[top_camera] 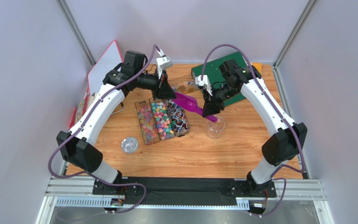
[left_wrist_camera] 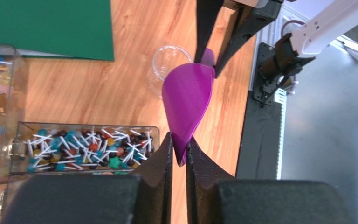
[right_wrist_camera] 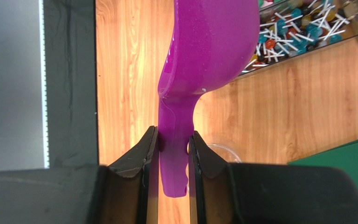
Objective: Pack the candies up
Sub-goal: Pick up the spatula from the center of the board.
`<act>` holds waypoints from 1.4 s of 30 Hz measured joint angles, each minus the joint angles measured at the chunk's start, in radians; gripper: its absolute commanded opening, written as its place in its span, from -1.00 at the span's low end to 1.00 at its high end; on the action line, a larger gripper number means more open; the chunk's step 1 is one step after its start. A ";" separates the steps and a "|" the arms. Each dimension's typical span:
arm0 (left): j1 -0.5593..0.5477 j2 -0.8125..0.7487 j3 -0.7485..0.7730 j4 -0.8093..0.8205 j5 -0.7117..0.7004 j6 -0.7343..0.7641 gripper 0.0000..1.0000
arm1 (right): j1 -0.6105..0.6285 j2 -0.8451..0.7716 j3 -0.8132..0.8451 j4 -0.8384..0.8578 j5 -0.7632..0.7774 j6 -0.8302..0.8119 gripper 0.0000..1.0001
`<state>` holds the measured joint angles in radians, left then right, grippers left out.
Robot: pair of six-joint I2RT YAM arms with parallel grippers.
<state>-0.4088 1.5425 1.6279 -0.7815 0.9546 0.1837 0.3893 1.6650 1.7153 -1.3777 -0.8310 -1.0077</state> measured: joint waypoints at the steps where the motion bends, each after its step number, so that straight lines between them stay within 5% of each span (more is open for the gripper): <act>1: 0.000 -0.002 0.000 0.005 -0.008 0.009 -0.97 | 0.000 0.000 0.000 -0.008 -0.002 0.012 -1.00; 20: -0.031 -0.009 -0.010 0.008 -0.085 0.064 -1.00 | 0.009 0.001 0.001 -0.026 0.025 0.060 -0.98; 25: -0.037 -0.009 -0.010 0.007 -0.107 0.065 -1.00 | 0.014 0.001 0.001 -0.025 0.040 0.069 -0.05; 27: -0.038 -0.006 -0.010 0.007 -0.124 0.065 -1.00 | 0.021 0.000 0.005 -0.021 0.040 0.054 0.13; 34: -0.048 0.040 -0.010 -0.046 -0.158 0.066 -1.00 | 0.053 -0.134 -0.009 0.013 0.078 0.062 0.39; 38: -0.048 0.043 -0.005 -0.063 -0.189 0.065 -1.00 | 0.053 -0.336 -0.134 0.072 0.170 0.126 0.24; 39: -0.047 0.046 0.003 -0.067 -0.197 0.061 -1.00 | 0.053 -0.386 -0.179 0.111 0.201 0.153 -0.03; 42: -0.026 0.088 0.075 -0.071 -0.195 -0.005 -1.00 | 0.055 -0.576 -0.419 0.380 0.355 0.278 0.35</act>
<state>-0.4347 1.6302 1.7027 -0.8528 0.7601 0.1787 0.4438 1.0885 1.2964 -0.9977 -0.4763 -0.7292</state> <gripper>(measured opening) 0.018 0.539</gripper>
